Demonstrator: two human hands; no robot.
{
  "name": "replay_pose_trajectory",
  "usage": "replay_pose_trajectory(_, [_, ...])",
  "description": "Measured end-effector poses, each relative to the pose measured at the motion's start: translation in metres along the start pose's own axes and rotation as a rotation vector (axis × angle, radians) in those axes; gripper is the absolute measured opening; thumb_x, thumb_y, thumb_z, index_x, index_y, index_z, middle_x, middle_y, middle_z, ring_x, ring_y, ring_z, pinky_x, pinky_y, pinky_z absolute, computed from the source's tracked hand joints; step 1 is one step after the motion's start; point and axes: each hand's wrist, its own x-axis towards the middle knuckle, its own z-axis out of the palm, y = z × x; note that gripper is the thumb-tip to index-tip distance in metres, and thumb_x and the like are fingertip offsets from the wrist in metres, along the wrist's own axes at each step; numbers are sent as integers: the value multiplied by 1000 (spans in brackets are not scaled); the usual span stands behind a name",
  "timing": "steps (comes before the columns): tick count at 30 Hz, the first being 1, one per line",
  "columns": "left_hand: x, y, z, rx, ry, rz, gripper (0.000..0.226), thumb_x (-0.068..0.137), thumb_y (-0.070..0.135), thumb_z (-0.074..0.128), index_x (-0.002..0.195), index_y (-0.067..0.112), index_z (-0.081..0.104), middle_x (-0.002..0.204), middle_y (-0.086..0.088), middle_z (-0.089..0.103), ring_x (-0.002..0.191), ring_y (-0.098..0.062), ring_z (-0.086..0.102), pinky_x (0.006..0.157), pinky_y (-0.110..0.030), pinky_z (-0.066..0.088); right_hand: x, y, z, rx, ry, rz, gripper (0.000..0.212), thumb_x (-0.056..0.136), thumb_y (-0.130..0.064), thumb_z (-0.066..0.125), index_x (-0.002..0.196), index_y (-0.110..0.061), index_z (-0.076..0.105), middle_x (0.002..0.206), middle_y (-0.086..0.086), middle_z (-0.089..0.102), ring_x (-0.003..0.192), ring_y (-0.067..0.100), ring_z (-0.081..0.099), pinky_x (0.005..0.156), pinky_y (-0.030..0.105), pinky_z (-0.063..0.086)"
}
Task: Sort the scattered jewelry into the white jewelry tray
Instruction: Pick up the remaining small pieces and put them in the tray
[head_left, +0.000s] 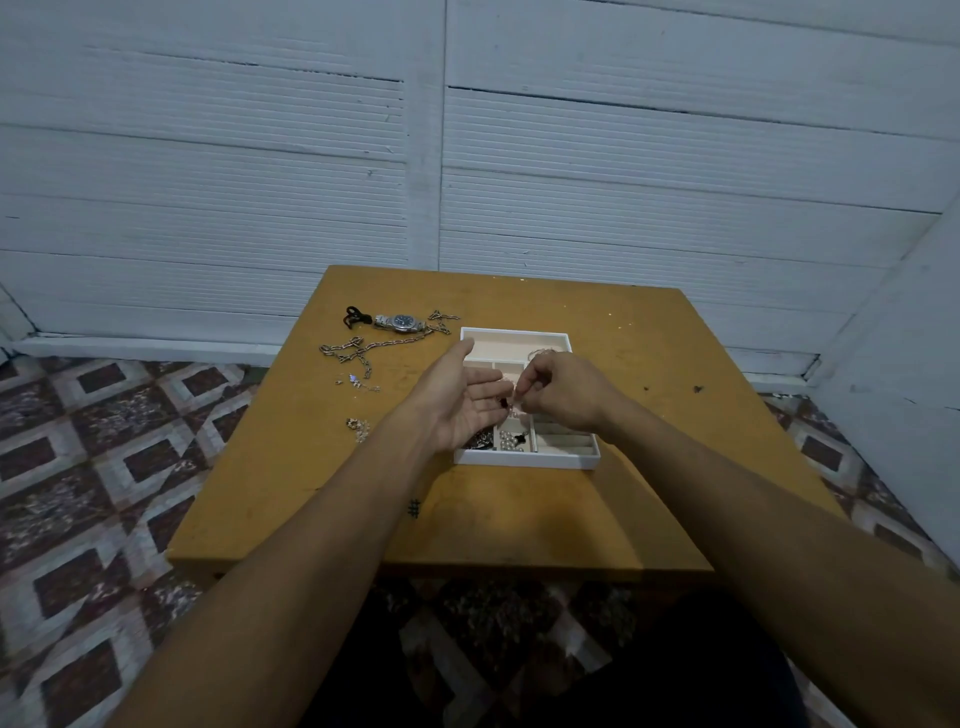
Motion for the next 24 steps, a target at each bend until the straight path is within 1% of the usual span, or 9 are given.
replay_pose_trajectory(4, [-2, 1, 1, 28, -2, -2, 69, 100, 50, 35, 139, -7, 40, 137, -27, 51, 127, -38, 49, 111, -43, 38, -1, 1, 1, -8, 17, 9, 14, 77, -5, 69, 91, -6, 72, 86, 4, 70, 72, 12, 59, 64, 22, 47])
replay_pose_trajectory(7, [-4, 2, 1, 56, -11, 1, 66, 100, 49, 35, 138, -5, 42, 135, -26, 52, 125, -37, 51, 110, -43, 39, -2, 1, 2, -18, 23, -1, 13, 77, -5, 69, 90, -7, 72, 86, 3, 69, 73, 12, 59, 60, 19, 45])
replay_pose_trajectory(8, [-5, 3, 1, 70, -12, 9, 64, 100, 49, 36, 135, -4, 45, 134, -25, 54, 123, -37, 53, 108, -43, 41, -2, 1, 1, -24, 24, -4, 13, 77, -6, 69, 90, -7, 72, 86, 2, 69, 74, 13, 60, 62, 19, 45])
replay_pose_trajectory(12, [-9, 7, -7, 189, 48, 99, 43, 100, 41, 44, 117, 4, 56, 121, -18, 64, 110, -32, 62, 99, -43, 49, -3, 0, 0, -51, 21, -17, 13, 77, -5, 68, 89, -9, 73, 90, 3, 72, 83, 18, 65, 75, 28, 51])
replay_pose_trajectory(15, [-18, 12, -18, 250, 123, 178, 26, 99, 28, 51, 108, 5, 60, 111, -17, 67, 107, -34, 65, 95, -44, 53, -2, -6, 3, -55, 5, -32, 12, 79, -5, 65, 89, -9, 72, 90, 4, 72, 85, 18, 66, 77, 30, 52])
replay_pose_trajectory(17, [-25, 17, -26, 281, 157, 217, 20, 98, 21, 51, 106, 5, 61, 105, -15, 67, 100, -32, 67, 89, -41, 56, -2, -11, 5, -46, -1, -40, 11, 80, -7, 64, 87, -12, 71, 89, 2, 72, 83, 17, 65, 73, 27, 52])
replay_pose_trajectory(19, [-32, 22, -36, 327, 200, 267, 20, 98, 17, 51, 110, 4, 61, 101, -13, 66, 89, -26, 65, 75, -34, 56, -1, -19, 7, -42, -6, -53, 9, 81, -8, 64, 85, -15, 70, 89, 1, 71, 82, 16, 64, 70, 25, 49])
replay_pose_trajectory(20, [-34, 23, -43, 366, 224, 296, 19, 98, 17, 51, 110, 6, 61, 102, -11, 67, 88, -24, 64, 72, -31, 55, 0, -22, 9, -44, -13, -62, 9, 81, -9, 64, 85, -15, 69, 89, 1, 71, 82, 16, 64, 68, 24, 49])
replay_pose_trajectory(24, [-45, 27, -73, 714, 350, 431, 18, 99, 24, 50, 107, 17, 64, 106, 0, 66, 99, -18, 64, 85, -35, 55, 3, -37, 17, -94, -34, -111, 9, 81, -9, 66, 86, -18, 67, 87, -3, 68, 78, 12, 59, 58, 16, 41])
